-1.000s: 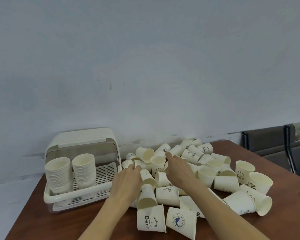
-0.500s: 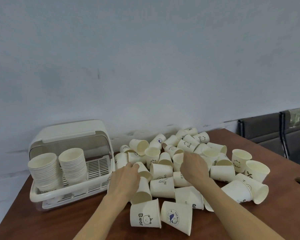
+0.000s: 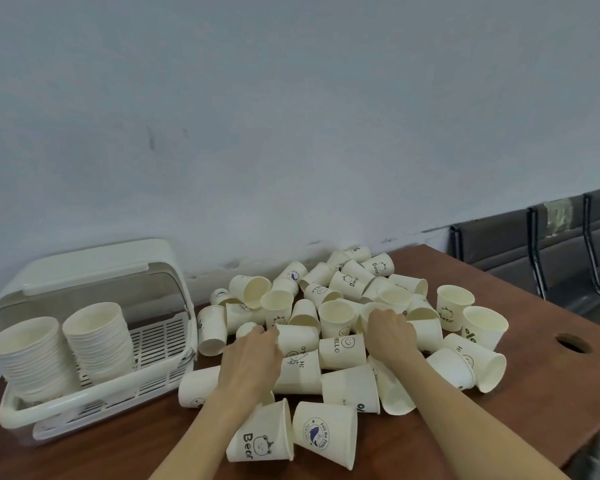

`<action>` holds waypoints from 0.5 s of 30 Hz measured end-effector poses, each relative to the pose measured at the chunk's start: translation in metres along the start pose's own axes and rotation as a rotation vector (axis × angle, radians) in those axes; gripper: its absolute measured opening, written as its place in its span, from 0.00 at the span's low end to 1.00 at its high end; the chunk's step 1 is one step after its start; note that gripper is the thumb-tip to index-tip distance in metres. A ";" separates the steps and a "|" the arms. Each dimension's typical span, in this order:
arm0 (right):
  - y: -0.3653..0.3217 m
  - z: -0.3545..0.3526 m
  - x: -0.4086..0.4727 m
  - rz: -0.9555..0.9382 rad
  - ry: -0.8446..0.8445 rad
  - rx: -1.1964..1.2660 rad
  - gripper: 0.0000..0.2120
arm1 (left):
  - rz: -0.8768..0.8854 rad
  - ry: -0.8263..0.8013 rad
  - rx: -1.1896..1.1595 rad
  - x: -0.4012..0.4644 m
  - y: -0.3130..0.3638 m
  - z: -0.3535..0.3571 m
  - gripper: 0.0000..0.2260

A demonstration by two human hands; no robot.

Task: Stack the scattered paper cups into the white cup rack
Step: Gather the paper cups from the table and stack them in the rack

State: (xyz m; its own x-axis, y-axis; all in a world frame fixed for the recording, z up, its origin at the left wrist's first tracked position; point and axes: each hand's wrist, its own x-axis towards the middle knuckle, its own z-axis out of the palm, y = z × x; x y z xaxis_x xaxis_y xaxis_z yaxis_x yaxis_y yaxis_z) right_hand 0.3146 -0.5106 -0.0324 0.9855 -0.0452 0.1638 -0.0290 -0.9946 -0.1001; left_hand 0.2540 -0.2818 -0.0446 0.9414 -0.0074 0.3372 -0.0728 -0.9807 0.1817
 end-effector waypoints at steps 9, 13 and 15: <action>-0.002 -0.014 0.009 0.011 0.164 0.021 0.06 | -0.049 -0.089 0.116 0.046 -0.013 -0.014 0.09; -0.013 -0.032 0.020 -0.004 0.281 -0.033 0.07 | -0.062 -0.134 0.284 0.073 -0.025 -0.011 0.11; -0.020 -0.041 0.025 -0.020 0.322 -0.048 0.06 | -0.053 -0.140 0.368 0.082 -0.028 -0.008 0.12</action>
State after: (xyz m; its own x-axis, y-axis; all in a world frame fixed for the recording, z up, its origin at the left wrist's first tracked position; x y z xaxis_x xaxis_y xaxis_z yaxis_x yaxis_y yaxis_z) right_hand 0.3333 -0.4962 0.0136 0.8827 -0.0451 0.4678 -0.0251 -0.9985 -0.0489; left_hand 0.3307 -0.2530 -0.0151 0.9784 0.0431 0.2024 0.0758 -0.9848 -0.1564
